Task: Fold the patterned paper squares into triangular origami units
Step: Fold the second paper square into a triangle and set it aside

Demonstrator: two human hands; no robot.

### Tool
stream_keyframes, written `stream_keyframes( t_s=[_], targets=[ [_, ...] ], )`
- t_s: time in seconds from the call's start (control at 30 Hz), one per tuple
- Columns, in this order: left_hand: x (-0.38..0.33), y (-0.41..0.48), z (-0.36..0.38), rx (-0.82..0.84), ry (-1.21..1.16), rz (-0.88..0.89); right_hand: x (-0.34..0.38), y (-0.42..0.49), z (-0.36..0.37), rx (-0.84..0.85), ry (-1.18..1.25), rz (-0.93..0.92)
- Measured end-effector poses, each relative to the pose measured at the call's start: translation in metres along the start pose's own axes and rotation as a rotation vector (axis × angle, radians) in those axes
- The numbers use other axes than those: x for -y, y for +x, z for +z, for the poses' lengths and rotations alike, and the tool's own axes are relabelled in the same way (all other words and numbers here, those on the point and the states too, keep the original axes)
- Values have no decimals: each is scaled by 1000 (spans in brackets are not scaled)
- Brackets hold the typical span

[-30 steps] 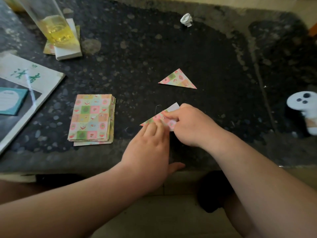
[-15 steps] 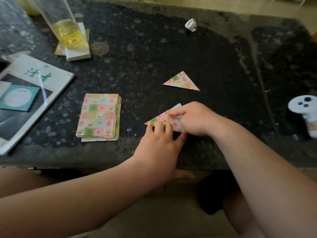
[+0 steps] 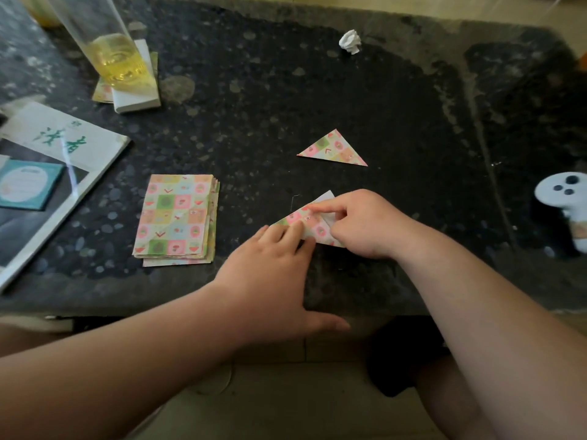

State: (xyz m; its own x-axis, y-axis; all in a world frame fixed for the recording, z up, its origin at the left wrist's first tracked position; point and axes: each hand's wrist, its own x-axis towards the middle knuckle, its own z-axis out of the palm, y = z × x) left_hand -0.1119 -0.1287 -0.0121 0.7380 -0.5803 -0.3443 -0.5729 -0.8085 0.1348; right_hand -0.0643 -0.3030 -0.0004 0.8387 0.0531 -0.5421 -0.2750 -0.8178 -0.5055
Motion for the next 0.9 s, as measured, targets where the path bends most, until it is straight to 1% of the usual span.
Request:
stream_keyframes(
  t_s=[0.07, 0.13, 0.17, 0.3, 0.37, 0.47, 0.63, 0.83, 0.9],
  targets=[
    [3, -2, -3, 44, -6, -4, -3, -1, -4, -73, 14, -1],
    [5, -2, -4, 58, -1, -7, -4, -1, -8, -159, 32, 44],
    [5, -1, -4, 63, -5, -10, -3, -2, -9, -156, 59, 84],
    [9, 0, -6, 55, -40, -4, 3, -6, 0, 4, 218, 172],
    [12, 1, -8, 42, -53, 4, 7, -6, 7, 21, 222, 177],
    [16, 1, -9, 33, -51, 6, 12, -4, 14, -2, 170, 184],
    [15, -1, -7, 25, -40, 17, 13, -5, 18, -43, 80, 131],
    [12, 1, -4, 29, -35, 15, 2, -9, 23, -131, -118, -40],
    [10, 1, -3, 33, -39, 7, -1, -11, 24, -130, -147, -61]
  ],
)
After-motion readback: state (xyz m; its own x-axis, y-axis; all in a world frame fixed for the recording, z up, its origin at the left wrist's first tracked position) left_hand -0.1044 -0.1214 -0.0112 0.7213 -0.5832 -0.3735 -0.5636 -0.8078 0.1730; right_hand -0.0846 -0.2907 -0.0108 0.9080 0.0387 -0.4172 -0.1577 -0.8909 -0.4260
